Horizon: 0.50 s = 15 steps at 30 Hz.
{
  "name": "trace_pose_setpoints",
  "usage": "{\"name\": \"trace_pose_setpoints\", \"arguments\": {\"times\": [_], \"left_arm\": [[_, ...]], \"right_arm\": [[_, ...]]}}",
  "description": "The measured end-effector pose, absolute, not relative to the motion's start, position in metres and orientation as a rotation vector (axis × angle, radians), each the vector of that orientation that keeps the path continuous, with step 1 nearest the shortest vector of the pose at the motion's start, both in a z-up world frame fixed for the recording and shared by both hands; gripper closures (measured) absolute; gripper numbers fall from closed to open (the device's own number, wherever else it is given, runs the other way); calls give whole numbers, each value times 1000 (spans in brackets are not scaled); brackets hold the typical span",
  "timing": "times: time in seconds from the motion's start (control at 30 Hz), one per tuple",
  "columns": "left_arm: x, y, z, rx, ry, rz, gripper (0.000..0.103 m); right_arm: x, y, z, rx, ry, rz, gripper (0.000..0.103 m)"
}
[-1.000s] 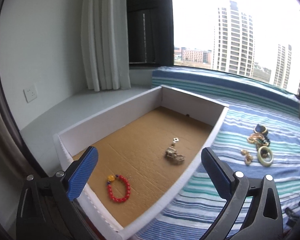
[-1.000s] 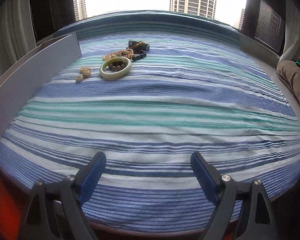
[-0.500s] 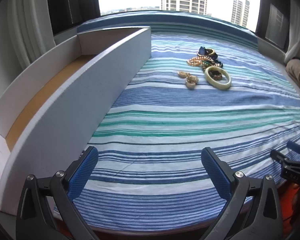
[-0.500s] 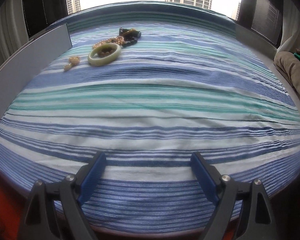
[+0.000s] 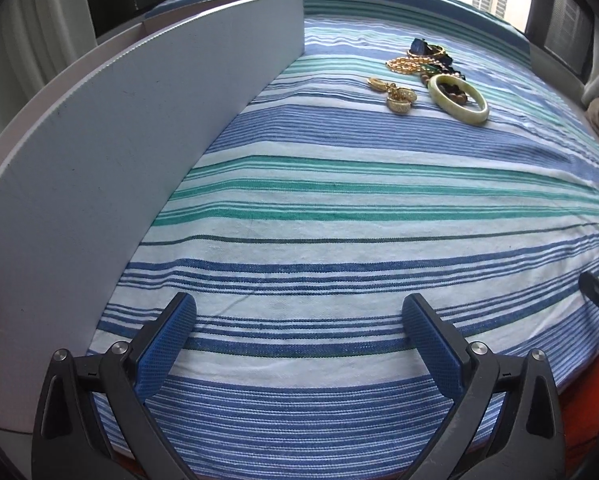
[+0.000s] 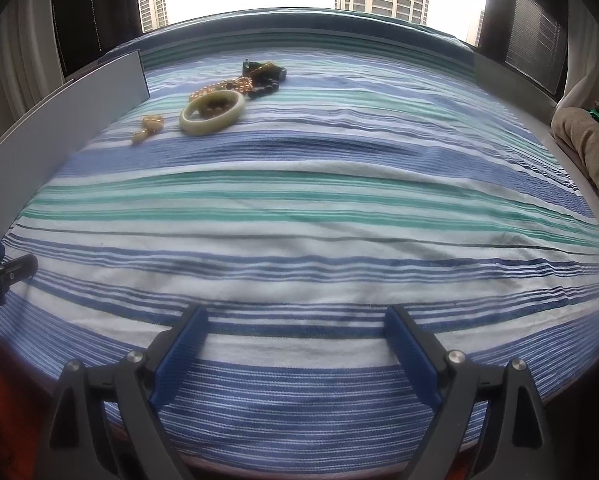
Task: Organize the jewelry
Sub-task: 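Withdraw both open tools from the box back over the jewelry pile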
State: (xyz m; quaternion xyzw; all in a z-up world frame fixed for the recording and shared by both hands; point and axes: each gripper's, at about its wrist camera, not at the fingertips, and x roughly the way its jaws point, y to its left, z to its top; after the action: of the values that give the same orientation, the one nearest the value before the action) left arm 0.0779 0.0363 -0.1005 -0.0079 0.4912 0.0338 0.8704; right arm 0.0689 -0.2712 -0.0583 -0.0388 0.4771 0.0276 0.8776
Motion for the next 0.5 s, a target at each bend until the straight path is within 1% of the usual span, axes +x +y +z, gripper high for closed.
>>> {"name": "trace_pose_setpoints", "arguments": {"times": [0.5], "left_arm": [[79,41,-100,-40,1066,42,0]], "right_arm": [[68,-272,-58,-60,1015,27,11]]}}
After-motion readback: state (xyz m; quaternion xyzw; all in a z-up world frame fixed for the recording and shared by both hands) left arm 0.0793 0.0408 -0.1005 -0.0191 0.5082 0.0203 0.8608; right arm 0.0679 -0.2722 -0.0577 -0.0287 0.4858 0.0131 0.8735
